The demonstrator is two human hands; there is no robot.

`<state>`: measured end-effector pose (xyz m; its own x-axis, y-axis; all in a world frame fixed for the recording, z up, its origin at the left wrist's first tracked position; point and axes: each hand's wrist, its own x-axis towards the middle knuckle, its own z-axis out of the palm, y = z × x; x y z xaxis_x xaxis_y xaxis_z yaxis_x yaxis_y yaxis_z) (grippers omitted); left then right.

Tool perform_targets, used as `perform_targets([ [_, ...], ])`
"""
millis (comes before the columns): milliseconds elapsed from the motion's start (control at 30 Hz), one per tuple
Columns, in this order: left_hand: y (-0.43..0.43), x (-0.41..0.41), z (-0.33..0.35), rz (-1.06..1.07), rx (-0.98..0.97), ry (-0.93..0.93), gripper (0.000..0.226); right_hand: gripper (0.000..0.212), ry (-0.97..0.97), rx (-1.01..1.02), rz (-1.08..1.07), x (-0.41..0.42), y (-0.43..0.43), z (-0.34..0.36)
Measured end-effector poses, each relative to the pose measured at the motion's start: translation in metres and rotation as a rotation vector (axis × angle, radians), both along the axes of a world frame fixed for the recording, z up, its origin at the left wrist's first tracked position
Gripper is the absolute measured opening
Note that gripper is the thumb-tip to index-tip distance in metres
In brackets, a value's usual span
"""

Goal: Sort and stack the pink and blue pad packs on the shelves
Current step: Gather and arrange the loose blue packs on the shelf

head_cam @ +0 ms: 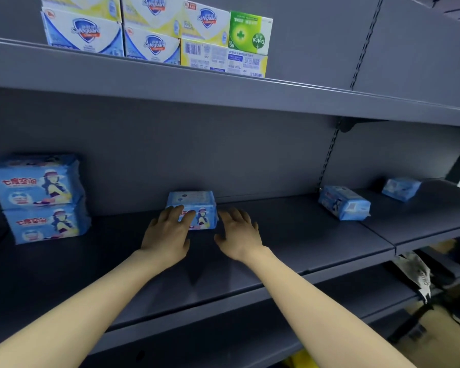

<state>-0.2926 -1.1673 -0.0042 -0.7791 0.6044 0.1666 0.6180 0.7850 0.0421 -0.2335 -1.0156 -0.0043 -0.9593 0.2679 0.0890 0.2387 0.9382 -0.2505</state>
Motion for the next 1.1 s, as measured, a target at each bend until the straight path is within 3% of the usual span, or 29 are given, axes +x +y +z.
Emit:
perform_targets([
  [1100, 0.036, -0.041, -0.007, 0.152, 0.063, 0.033, 0.078, 0.066, 0.084, -0.016, 0.195, -0.064, 0.044, -0.004],
])
